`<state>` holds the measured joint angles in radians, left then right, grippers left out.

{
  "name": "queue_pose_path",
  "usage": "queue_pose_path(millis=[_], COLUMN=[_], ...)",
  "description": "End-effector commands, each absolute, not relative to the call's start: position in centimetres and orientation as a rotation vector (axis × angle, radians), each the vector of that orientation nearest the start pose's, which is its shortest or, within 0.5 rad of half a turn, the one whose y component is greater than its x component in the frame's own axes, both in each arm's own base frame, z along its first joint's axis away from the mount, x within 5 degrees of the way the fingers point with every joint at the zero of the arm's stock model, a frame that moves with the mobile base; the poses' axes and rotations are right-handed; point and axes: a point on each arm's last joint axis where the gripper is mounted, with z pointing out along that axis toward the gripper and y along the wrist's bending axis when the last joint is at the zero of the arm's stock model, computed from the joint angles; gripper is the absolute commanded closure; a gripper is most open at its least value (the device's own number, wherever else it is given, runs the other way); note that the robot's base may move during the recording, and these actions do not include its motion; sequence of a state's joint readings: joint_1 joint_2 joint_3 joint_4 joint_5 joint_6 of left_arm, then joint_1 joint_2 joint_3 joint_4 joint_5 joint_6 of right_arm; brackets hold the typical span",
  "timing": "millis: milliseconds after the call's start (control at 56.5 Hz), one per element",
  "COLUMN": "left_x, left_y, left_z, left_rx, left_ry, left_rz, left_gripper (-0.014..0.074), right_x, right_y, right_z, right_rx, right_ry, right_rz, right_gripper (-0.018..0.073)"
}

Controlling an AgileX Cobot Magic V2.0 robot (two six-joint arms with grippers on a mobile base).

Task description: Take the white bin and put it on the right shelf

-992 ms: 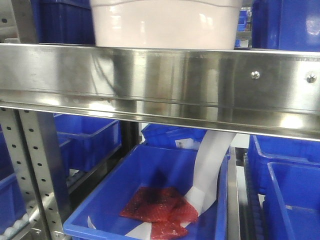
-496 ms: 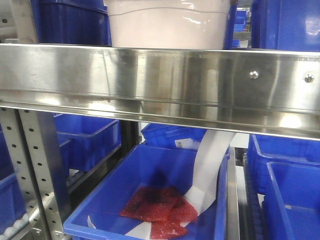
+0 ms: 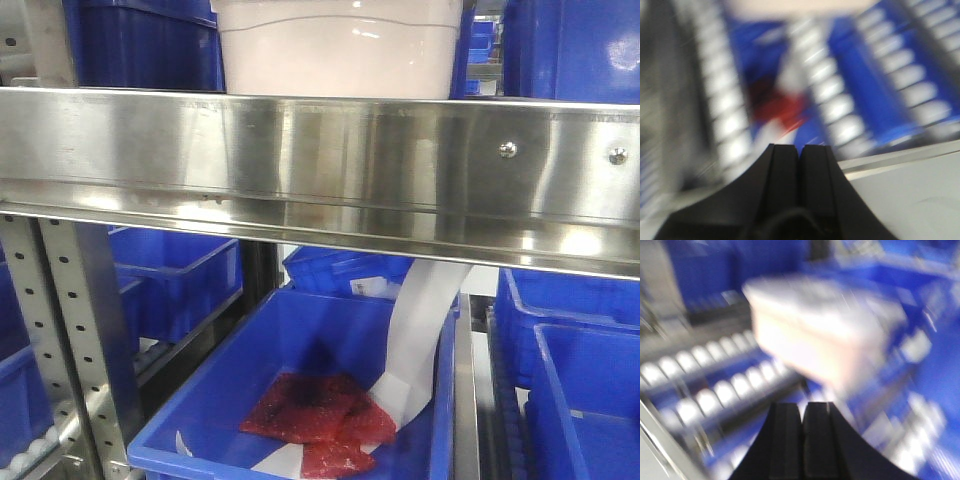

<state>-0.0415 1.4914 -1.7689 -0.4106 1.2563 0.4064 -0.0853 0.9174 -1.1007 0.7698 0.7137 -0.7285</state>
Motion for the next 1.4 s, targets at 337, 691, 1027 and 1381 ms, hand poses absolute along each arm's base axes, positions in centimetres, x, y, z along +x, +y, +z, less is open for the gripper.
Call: queue_pose_path(millis=[337, 691, 1027, 1381], left_x=[21.6, 12.4, 6.0, 5.2], left_y=[-6.5, -4.1, -1.9, -1.7], left_z=[45.7, 36.3, 31.8, 31.7], left_rx=[0.495, 0.336, 0.252, 0.238], left_ry=[2.091, 1.77, 1.455, 1.426], left_rz=[-0.168, -0.22, -0.201, -0.22], left_gripper=[0.0715, 0.0715, 0.0715, 0.0716], right_x=[9.3, 2.0, 0.2, 0.2], right_y=[0.3, 0.8, 1.2, 1.2], right_z=[37.6, 32.7, 32.7, 32.8], right_rx=[-0.059, -0.048, -0.034, -0.034], right_ry=[1.794, 1.528, 1.424, 1.422], right_rz=[0.0, -0.022, 0.027, 0.026], right_gripper=[0.0486, 0.0486, 0.0486, 0.0486])
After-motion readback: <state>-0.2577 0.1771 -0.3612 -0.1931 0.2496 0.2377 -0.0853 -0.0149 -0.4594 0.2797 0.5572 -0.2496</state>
